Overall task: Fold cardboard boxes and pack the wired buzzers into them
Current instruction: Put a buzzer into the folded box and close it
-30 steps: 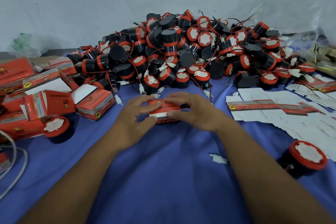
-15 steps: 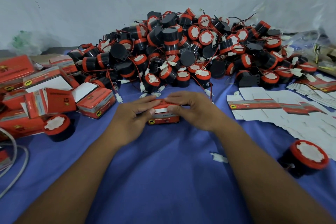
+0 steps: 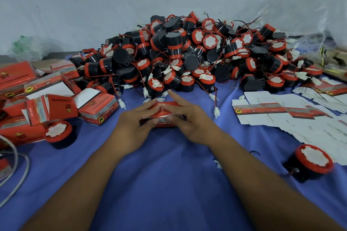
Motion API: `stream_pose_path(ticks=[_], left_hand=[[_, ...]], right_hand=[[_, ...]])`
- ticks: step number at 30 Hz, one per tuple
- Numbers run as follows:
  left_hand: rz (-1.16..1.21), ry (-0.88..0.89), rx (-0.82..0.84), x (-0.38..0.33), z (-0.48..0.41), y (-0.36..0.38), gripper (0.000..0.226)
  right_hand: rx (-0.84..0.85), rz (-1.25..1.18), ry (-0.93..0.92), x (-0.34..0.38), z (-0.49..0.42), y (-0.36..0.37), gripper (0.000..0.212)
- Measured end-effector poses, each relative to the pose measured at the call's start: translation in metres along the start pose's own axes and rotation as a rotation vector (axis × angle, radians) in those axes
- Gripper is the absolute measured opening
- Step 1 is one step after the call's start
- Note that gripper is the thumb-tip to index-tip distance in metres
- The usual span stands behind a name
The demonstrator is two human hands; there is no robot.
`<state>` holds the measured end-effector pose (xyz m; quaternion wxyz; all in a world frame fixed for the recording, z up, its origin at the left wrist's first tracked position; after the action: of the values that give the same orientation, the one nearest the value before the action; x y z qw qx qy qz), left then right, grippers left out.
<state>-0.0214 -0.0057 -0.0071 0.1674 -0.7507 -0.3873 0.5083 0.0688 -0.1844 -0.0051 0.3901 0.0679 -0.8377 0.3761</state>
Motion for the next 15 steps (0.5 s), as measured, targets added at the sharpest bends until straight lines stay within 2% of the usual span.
stream_pose_path(ticks=[2,4,7,10,15], left_hand=[[0.021,-0.016,-0.030,0.002,-0.001,0.000,0.040],[0.037,-0.024,-0.030,0.003,-0.001,-0.001,0.041],[0.012,0.031,0.004,0.003,-0.001,0.001,0.045],[-0.025,0.085,0.036,0.002,-0.003,0.004,0.046],[-0.087,0.112,0.003,0.000,-0.007,0.007,0.040]], right_hand=[[-0.091,-0.232,0.102,-0.004,0.001,-0.006,0.028],[-0.141,-0.296,0.133,-0.007,0.001,-0.011,0.021],[-0.182,-0.080,-0.004,-0.006,-0.002,-0.012,0.004],[-0.145,0.193,-0.202,-0.001,-0.006,-0.007,0.004],[-0.052,0.243,-0.237,0.004,-0.011,-0.011,0.007]])
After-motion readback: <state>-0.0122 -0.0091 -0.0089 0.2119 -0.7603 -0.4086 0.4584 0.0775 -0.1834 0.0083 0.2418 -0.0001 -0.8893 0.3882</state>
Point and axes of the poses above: each hand's wrist, its own z-axis away from the middle knuckle, its own y-axis out of the palm, x = y × z, the point moved 1 cm from there along -z, towards the middle knuckle, and after that the axes turned 1 degree about -x, right-handed, at the moved point
